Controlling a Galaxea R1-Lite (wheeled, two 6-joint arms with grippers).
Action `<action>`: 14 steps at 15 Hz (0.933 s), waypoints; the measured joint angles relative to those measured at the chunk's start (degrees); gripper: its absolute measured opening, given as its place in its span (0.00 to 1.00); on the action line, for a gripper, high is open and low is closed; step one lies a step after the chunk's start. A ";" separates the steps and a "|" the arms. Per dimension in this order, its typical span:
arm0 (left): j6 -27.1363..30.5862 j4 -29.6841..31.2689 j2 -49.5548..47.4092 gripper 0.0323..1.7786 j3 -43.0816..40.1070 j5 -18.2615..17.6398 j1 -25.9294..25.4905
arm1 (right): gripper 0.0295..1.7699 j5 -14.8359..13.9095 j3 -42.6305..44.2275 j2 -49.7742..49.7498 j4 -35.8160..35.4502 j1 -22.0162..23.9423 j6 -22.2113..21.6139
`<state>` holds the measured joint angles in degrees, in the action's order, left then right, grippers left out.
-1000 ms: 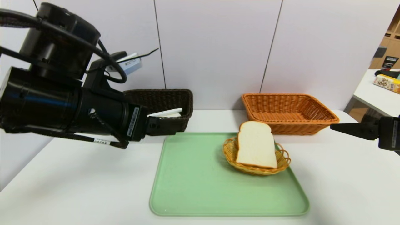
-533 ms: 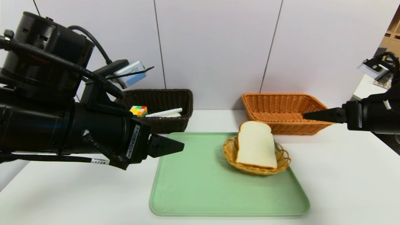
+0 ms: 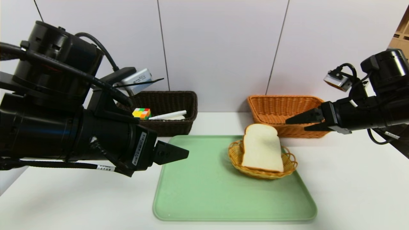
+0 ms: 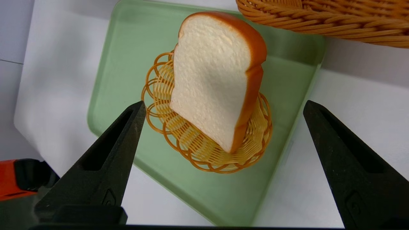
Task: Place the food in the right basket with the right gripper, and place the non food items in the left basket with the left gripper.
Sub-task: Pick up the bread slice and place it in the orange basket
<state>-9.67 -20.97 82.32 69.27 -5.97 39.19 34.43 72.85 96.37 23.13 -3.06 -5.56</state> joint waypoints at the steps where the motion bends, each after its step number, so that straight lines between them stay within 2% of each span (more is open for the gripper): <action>1: 0.00 0.00 0.09 0.95 -0.02 0.05 0.02 | 0.96 1.38 0.50 1.18 0.24 0.20 -1.19; 4: -0.06 0.00 0.28 0.95 -0.09 0.05 0.00 | 0.96 5.25 1.51 4.02 -0.01 1.06 -3.39; 14: -0.20 0.57 0.37 0.95 -0.78 -0.02 0.02 | 0.96 5.14 3.80 9.20 -0.44 -2.41 -2.35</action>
<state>-9.86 -20.39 82.69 68.49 -6.00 39.22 39.57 76.65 105.57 22.69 -5.47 -7.91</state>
